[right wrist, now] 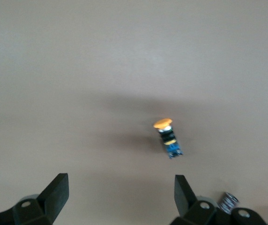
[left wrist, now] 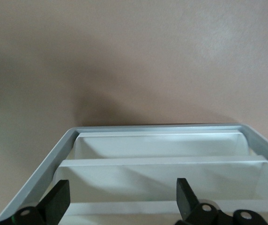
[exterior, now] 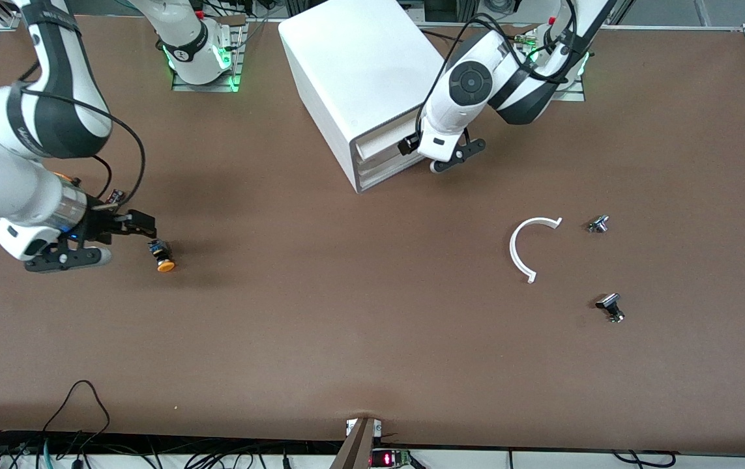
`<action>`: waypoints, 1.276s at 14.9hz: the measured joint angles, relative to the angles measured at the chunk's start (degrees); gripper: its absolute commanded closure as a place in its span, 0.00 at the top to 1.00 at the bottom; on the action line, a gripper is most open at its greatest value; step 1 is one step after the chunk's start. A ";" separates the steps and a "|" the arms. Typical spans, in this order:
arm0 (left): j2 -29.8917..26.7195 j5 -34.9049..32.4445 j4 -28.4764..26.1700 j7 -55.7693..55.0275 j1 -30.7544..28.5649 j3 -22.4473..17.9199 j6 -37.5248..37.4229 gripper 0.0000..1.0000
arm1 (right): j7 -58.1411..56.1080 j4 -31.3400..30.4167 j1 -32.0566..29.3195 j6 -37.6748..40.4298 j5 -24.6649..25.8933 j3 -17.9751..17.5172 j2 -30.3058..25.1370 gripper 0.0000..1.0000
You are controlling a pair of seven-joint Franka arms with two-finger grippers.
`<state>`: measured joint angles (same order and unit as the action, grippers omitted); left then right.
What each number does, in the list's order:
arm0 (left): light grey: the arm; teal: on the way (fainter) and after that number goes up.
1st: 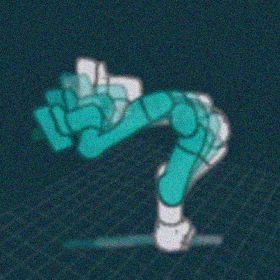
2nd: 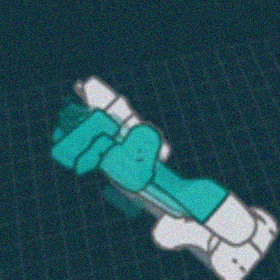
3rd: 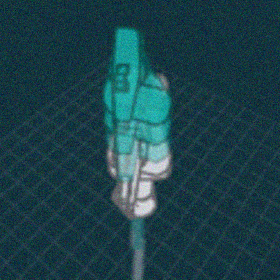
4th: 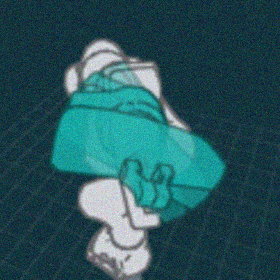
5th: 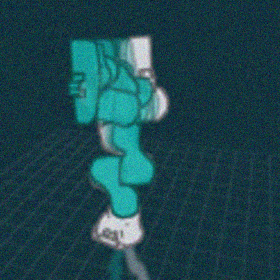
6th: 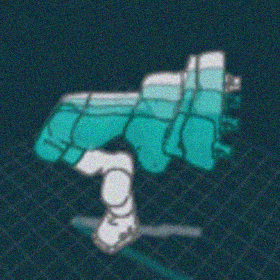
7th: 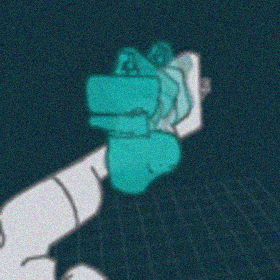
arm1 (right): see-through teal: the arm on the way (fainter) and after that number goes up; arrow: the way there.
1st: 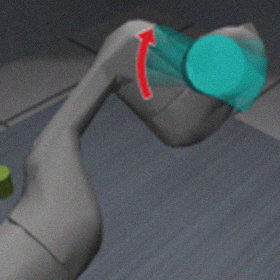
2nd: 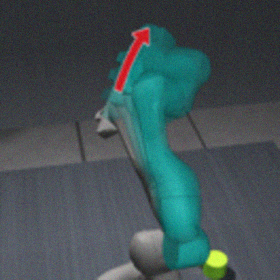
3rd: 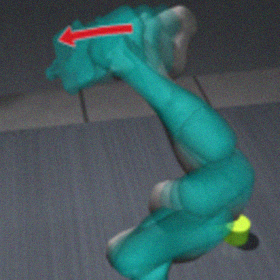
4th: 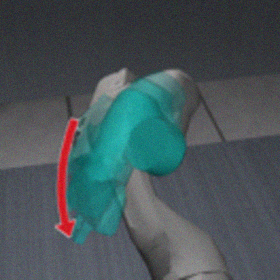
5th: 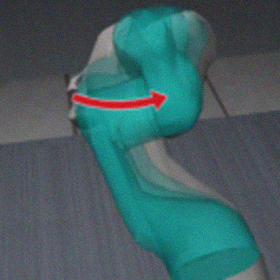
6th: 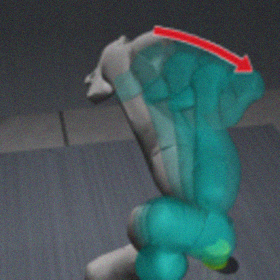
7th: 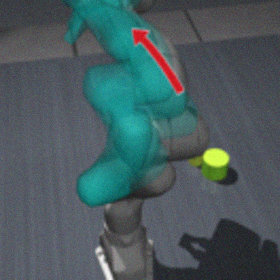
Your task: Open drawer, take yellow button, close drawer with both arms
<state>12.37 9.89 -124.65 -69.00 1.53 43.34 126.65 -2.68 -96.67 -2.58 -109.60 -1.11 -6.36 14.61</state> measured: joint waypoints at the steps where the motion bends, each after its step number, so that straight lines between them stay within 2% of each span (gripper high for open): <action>1: -0.08 0.00 -0.19 -0.03 -0.01 0.10 0.00 1.00 | -0.07 0.02 1.43 0.52 0.00 2.41 -1.13 1.00; 3: -0.09 0.00 -0.30 -0.03 -0.02 0.10 0.00 1.00 | -0.12 0.03 5.15 0.99 0.00 7.61 -2.74 1.00; 5: -0.13 0.00 -0.34 0.09 -0.02 0.11 0.00 1.00 | -0.12 0.05 7.68 1.02 0.12 10.65 -3.63 1.00; 7: -0.30 0.00 -0.39 0.74 -0.09 0.12 0.00 1.00 | -0.10 0.59 8.35 1.44 0.40 11.38 -4.31 1.00; 11: -2.33 0.00 -0.43 2.74 -0.76 0.15 0.11 1.00 | 0.02 3.91 8.46 8.17 0.48 12.35 -6.43 1.00; 14: -5.54 -1.85 -0.17 6.64 -3.99 -0.40 0.52 1.00 | 0.04 4.66 8.45 9.83 0.51 13.19 -7.48 1.00; 17: -8.26 -7.76 2.01 14.58 -6.67 -6.07 -0.05 1.00 | 0.17 4.65 8.45 12.34 0.57 14.87 -7.48 1.00; 19: -9.60 -8.63 4.29 21.49 -7.22 -10.74 -2.47 1.00 | 0.13 4.69 8.42 12.82 0.58 15.96 -7.63 1.00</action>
<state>2.77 1.26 -120.36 -47.50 -5.69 32.59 124.18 -2.55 -91.98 5.84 -96.79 -0.53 9.60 6.98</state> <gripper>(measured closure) 0.000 0.000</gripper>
